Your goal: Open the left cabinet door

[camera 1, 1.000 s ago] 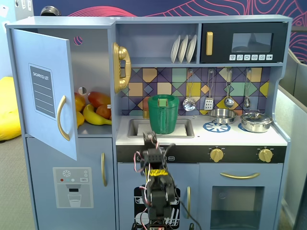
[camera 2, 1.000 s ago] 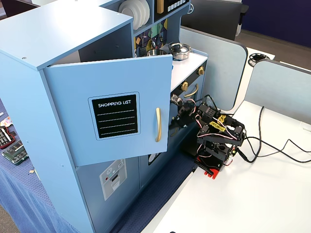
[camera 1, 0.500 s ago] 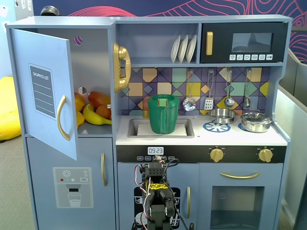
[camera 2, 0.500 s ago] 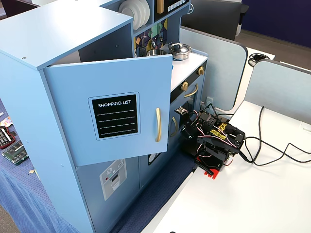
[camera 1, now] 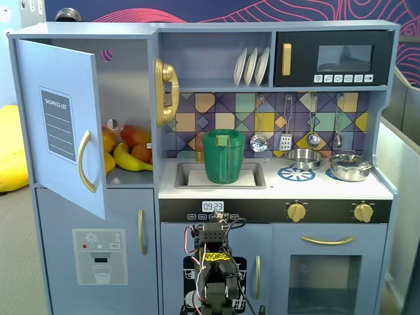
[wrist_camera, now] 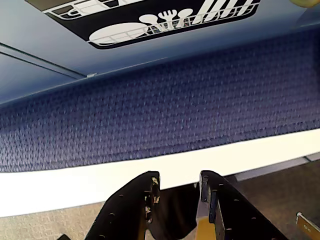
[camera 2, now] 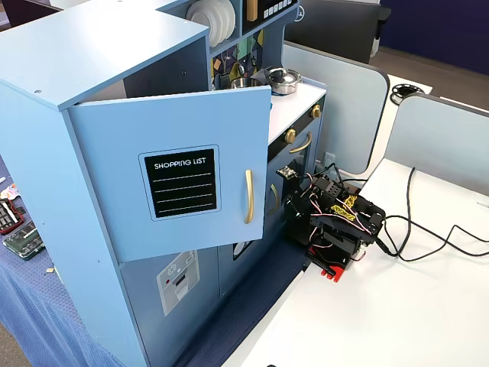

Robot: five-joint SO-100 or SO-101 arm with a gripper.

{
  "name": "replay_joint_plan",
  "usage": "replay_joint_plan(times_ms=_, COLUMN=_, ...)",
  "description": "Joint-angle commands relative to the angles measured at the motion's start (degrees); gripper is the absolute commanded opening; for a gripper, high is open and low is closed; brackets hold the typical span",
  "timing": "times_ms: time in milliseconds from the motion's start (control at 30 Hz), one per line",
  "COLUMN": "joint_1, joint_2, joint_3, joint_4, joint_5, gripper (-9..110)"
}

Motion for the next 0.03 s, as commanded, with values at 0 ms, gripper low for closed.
replay_joint_plan(times_ms=0, joint_1=0.5, joint_2=-0.5, joint_3=0.1, joint_4=10.1, joint_5=1.1, gripper=0)
